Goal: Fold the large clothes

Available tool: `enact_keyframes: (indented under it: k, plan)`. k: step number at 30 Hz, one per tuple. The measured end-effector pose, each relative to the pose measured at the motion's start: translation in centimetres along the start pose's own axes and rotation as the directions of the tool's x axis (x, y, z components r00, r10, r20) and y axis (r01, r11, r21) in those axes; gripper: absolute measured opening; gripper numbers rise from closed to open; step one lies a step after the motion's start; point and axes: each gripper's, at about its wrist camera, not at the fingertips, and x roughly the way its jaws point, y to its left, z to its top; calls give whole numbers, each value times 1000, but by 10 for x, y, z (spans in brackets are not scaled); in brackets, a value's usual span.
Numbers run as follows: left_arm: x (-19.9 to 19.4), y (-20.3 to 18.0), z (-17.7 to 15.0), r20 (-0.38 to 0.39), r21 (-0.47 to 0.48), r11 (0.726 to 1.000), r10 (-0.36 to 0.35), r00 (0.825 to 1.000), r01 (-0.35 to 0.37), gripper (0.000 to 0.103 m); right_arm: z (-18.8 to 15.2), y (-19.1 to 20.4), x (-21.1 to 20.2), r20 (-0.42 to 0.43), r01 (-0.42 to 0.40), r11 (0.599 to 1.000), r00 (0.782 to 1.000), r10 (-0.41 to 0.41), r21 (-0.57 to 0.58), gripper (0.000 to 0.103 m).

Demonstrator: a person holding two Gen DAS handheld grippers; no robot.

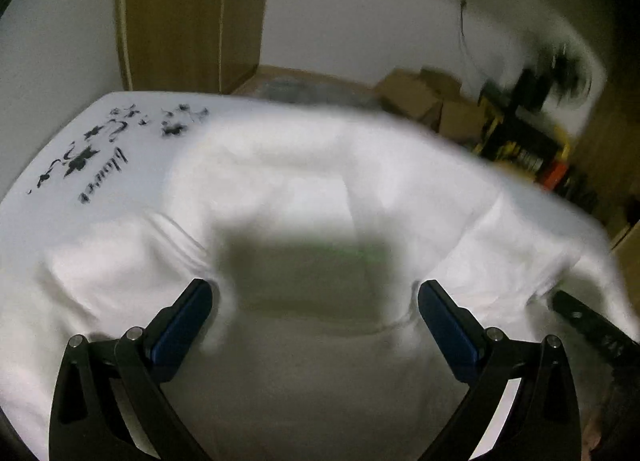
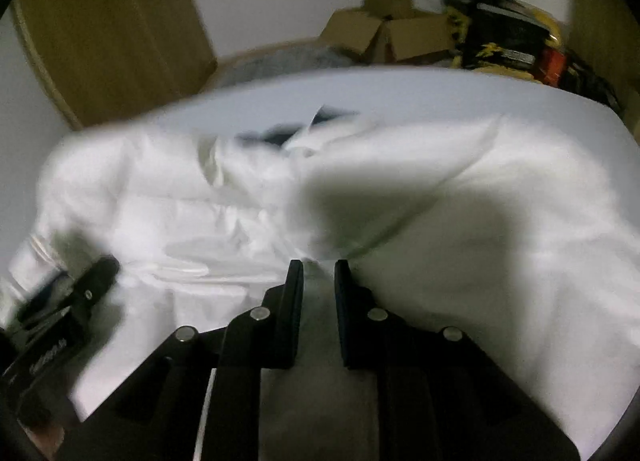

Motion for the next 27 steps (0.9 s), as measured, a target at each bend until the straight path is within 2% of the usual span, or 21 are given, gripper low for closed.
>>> enact_keyframes:
  k: [2, 3, 4, 6, 8, 9, 10, 13, 18, 27]
  plan:
    - [-18, 22, 17, 75, -3, 999, 44, 996, -44, 103, 11, -24, -24, 61, 72, 997, 995, -73, 24, 22]
    - [-18, 34, 20, 89, -16, 997, 83, 993, -82, 103, 14, -36, -25, 52, 101, 994, 993, -102, 37, 31]
    - [-12, 45, 21, 72, -31, 993, 116, 991, -114, 103, 16, -51, -18, 22, 133, 990, 991, -134, 47, 33]
    - [8, 64, 15, 24, -72, 988, 139, 990, -137, 103, 10, -73, -1, -24, 177, 983, 984, -176, 58, 33]
    - [24, 83, 3, -20, -117, 987, 107, 994, -109, 103, 2, -91, 16, -48, 158, 984, 987, -154, 85, 33]
    - [32, 91, -4, -29, -160, 984, 72, 997, -76, 103, -2, -95, 21, -46, 119, 988, 992, -115, 97, 33]
    - [34, 92, -6, -17, -170, 983, 66, 998, -68, 103, -5, -91, 26, -42, 118, 990, 992, -116, 78, 33]
    - [40, 92, -9, -11, -175, 982, 65, 998, -66, 103, -8, -77, 35, -27, 155, 988, 988, -154, 28, 33]
    - [45, 95, -10, -22, -192, 980, 39, 999, -43, 103, -10, -78, 36, -5, 140, 989, 990, -140, 41, 33]
    - [45, 99, -11, -15, -187, 981, 45, 999, -47, 103, -15, -77, 39, 13, 136, 989, 990, -137, 49, 33]
